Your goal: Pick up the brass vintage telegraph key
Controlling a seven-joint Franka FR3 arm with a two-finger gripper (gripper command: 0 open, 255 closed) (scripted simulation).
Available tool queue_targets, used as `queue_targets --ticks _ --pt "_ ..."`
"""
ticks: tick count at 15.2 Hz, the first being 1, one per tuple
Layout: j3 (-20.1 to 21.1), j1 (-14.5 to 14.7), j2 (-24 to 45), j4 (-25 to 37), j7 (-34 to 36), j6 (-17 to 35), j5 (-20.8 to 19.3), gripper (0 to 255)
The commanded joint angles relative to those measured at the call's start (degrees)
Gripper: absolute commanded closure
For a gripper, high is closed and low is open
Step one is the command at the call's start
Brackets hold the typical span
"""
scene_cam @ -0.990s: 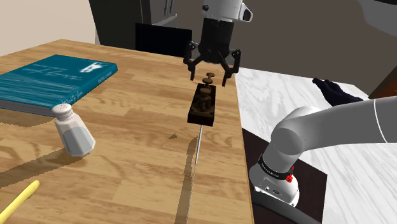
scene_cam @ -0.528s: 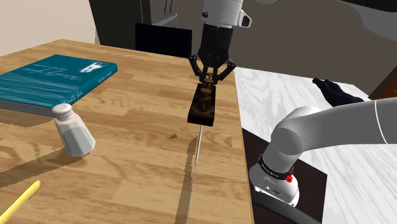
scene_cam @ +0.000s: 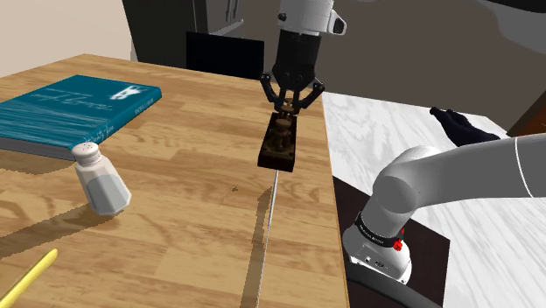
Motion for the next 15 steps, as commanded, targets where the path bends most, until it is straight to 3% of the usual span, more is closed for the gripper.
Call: queue_targets --ticks 1,15 --pt "-0.3 -0.2 0.6 1.8 0.3 -1.2 -0.3 255" --pt "-1.7 -1.1 4.8 13.9 2.3 -9.0 -1.9 255"
